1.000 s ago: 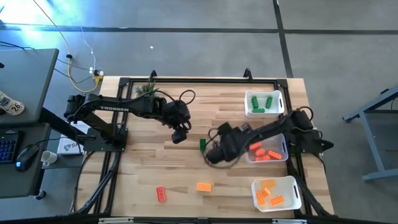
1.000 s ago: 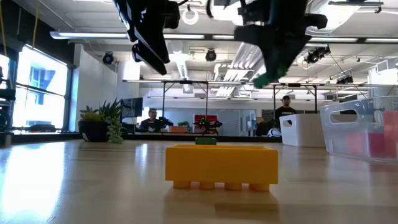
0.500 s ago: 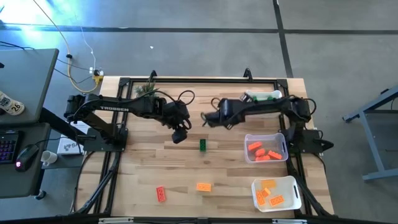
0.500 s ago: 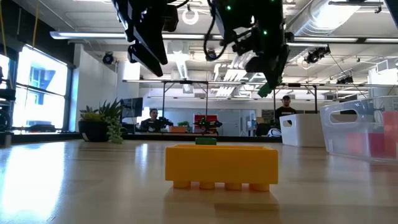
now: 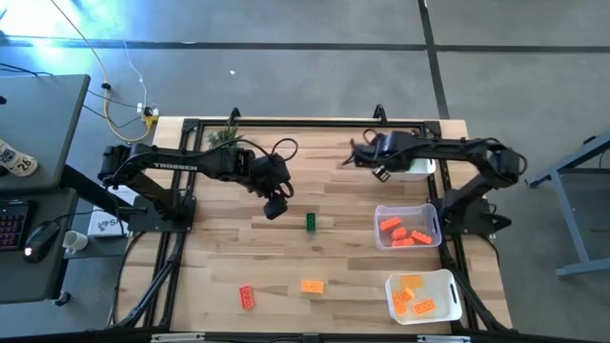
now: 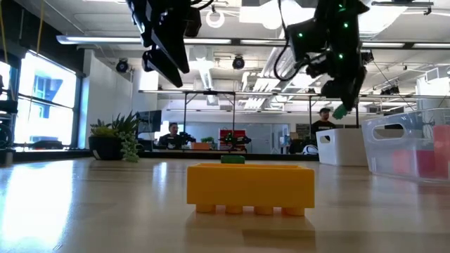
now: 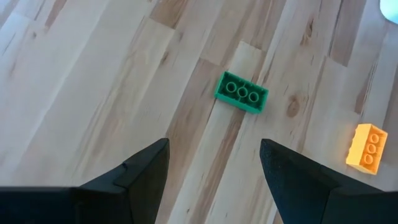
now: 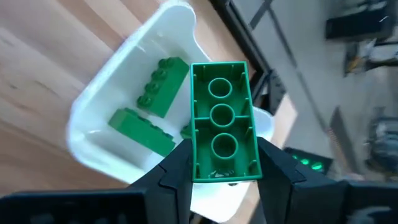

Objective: Sort & place blocks by color
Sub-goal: Put the green game piece into the top white bin, then put the orange game piece into the transparent bin

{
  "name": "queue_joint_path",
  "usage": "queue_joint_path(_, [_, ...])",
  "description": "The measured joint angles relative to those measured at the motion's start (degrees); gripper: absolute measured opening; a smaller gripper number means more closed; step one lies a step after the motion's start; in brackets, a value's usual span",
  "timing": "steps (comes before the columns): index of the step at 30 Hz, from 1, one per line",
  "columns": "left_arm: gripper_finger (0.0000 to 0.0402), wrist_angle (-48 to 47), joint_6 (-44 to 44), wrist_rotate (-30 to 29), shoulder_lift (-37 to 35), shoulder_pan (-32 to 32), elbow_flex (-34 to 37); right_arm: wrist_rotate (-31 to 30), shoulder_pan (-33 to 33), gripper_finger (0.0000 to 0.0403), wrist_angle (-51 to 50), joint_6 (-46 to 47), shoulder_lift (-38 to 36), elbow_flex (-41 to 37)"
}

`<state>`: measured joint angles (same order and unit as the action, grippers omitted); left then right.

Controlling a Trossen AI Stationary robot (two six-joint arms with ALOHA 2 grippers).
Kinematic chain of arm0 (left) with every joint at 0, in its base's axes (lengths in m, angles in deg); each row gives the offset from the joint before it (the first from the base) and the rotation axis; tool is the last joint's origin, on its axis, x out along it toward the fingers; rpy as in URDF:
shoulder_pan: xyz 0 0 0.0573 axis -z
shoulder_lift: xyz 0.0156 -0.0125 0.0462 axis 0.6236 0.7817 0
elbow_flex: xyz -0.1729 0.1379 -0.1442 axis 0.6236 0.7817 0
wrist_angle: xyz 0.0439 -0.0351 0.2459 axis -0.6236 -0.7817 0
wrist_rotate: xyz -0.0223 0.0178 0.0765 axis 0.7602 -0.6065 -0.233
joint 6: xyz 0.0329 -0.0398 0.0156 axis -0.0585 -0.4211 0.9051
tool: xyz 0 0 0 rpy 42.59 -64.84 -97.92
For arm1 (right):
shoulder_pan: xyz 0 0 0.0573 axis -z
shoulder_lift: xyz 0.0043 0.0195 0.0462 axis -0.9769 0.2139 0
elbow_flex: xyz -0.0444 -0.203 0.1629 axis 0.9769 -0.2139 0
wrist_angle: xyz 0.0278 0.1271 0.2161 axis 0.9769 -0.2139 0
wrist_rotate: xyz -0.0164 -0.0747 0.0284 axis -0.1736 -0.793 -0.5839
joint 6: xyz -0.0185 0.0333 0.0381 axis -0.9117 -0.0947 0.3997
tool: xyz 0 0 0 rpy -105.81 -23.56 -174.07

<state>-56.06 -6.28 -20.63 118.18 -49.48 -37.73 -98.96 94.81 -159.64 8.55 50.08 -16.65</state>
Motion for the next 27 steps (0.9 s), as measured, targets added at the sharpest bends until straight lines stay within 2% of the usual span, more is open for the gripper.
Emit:
queue_joint_path(7, [0.0239,-6.18,-1.75,-0.21,0.0,1.33,0.0,6.2,7.51,0.0113,8.13,-6.06,-4.31,-8.18])
queue_joint_path(14, [0.0239,-18.7,-0.32,-6.55,0.0,7.78,0.0,7.2,10.7,0.0192,11.54,-7.31,-4.33,-10.81])
queue_joint_path(17, [0.0239,-22.02,-0.97,-5.53,0.0,10.82,0.0,7.19,11.0,0.0205,12.42,-7.31,-4.33,-10.85])
queue_joint_path(22, [0.0239,-23.35,-5.76,-3.75,0.0,15.63,0.0,7.16,11.0,0.021,12.91,-7.7,-4.33,-10.06])
queue_joint_path(27, [0.0239,-23.68,-14.28,-2.64,0.0,20.59,0.0,6.62,11.0,0.0211,13.01,-10.43,-4.33,-8.64])
